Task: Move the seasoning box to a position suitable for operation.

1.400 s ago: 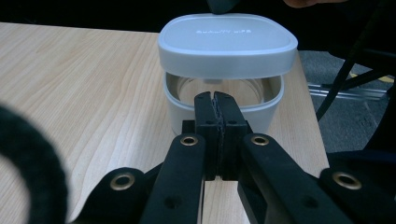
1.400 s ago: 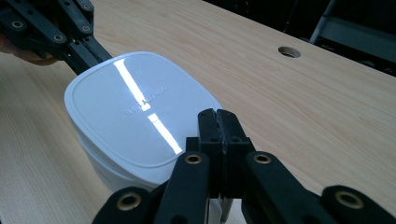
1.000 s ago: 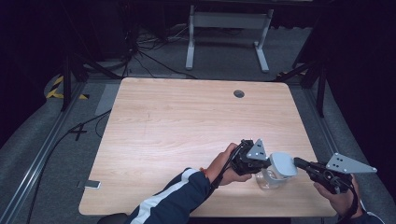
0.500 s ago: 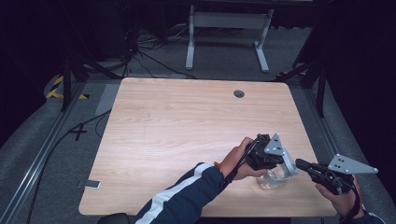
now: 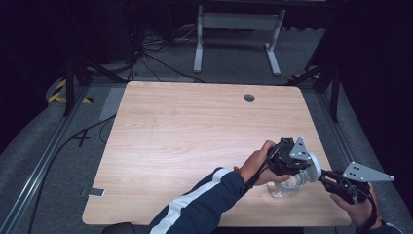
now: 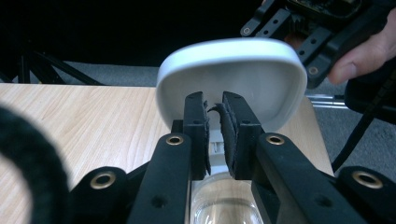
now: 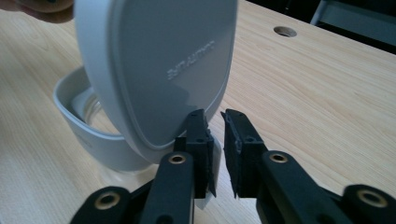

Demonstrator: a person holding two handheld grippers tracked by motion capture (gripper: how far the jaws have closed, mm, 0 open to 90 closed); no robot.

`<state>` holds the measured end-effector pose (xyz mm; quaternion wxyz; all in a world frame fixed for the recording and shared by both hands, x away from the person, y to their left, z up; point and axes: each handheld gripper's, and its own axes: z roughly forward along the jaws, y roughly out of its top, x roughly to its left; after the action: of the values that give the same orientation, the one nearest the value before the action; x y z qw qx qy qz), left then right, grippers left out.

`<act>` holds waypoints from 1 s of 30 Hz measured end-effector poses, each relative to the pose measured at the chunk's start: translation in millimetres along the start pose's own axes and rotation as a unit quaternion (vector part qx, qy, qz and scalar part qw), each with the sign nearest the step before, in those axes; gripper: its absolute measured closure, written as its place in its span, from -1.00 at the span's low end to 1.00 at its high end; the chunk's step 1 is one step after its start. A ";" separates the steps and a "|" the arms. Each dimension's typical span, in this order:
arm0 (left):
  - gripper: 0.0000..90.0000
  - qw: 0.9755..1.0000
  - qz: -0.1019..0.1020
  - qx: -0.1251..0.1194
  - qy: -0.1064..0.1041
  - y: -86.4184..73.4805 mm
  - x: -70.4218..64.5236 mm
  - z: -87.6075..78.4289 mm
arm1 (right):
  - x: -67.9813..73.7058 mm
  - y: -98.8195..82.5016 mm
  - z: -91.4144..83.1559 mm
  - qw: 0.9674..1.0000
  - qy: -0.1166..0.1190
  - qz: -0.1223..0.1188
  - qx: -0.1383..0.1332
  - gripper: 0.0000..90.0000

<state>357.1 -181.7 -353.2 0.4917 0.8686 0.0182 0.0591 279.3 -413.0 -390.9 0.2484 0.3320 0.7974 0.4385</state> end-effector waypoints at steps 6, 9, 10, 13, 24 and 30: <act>0.76 1.000 0.005 -0.002 0.007 -1.3 0.1 -9.0 | -7.1 -6.1 -3.8 1.000 -0.012 0.017 0.003 0.64; 0.73 1.000 0.013 -0.001 0.011 -5.1 -0.3 -23.9 | -9.3 -8.2 -3.1 1.000 -0.017 0.021 0.002 0.60; 0.73 1.000 0.019 0.000 0.015 -9.0 0.6 -31.9 | -10.0 -8.7 -3.1 1.000 -0.019 0.021 0.002 0.59; 0.71 1.000 0.018 0.005 0.025 -16.1 2.8 -42.6 | -11.7 -9.9 -2.2 0.999 -0.021 0.025 -0.002 0.58; 0.58 0.995 0.041 0.047 0.078 -71.1 1.3 -109.7 | -16.3 -13.2 5.8 0.999 -0.044 0.023 0.006 0.50; 0.38 0.991 0.019 0.078 0.111 -111.4 7.2 -143.5 | -19.3 -16.3 9.6 0.998 -0.056 0.025 0.016 0.42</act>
<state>349.9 -1.4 -374.9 0.4164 0.8924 0.0609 0.1632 293.5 -428.7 -407.8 0.2764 0.3795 0.7806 0.4125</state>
